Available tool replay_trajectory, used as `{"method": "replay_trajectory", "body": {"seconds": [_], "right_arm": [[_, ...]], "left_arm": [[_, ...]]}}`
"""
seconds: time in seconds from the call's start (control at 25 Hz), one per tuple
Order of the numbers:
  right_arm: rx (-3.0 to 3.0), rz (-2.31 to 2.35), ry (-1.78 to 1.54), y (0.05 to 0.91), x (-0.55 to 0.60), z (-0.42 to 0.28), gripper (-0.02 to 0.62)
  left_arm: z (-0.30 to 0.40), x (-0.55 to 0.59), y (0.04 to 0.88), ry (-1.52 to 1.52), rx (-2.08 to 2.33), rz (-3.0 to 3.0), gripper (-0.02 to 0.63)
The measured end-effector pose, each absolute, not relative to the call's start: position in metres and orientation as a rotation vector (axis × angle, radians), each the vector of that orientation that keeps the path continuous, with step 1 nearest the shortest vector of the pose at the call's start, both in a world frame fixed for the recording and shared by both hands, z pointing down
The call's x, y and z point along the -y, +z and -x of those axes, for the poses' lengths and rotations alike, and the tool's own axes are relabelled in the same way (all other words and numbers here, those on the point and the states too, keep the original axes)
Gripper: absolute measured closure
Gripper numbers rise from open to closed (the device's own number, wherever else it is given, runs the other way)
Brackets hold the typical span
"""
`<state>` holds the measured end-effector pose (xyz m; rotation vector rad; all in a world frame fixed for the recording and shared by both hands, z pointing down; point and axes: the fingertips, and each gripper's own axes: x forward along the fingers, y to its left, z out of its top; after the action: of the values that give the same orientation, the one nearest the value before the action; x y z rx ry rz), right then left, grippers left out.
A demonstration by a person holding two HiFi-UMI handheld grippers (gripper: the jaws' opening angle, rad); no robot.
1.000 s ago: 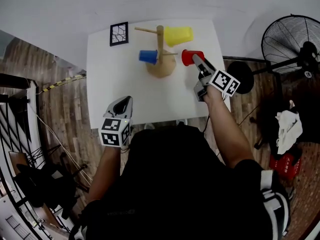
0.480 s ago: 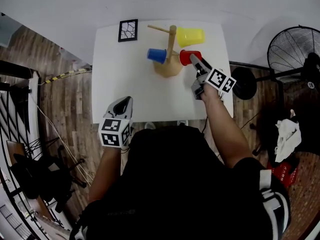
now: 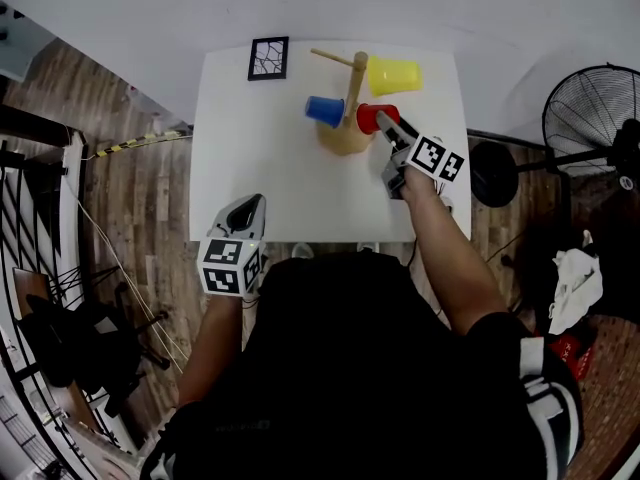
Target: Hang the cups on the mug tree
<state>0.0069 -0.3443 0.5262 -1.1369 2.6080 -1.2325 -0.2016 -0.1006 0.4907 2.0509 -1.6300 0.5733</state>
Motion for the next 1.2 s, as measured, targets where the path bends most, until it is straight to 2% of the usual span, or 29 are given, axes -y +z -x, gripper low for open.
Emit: {"method": "replay_trajectory", "body": {"seconds": [0.36, 0.76, 1.0, 1.2], "right_arm": [[-2.631, 1.14, -1.305, 0.545, 0.343, -0.003, 0.362], [-2.686, 1.211, -1.233, 0.543, 0.338, -0.015, 0.36], [-2.751, 1.246, -1.126, 0.533, 0.326, -0.027, 0.36], [-2.897, 1.245, -0.895, 0.509, 0.301, -0.025, 0.362]], "left_arm": [[0.203, 0.101, 0.491, 0.563, 1.625, -2.05, 0.589], [0.199, 0.106, 0.491, 0.546, 1.591, -2.079, 0.589], [0.189, 0.114, 0.489, 0.534, 1.553, -2.119, 0.589], [0.181, 0.119, 0.488, 0.525, 1.513, -2.149, 0.589]]}}
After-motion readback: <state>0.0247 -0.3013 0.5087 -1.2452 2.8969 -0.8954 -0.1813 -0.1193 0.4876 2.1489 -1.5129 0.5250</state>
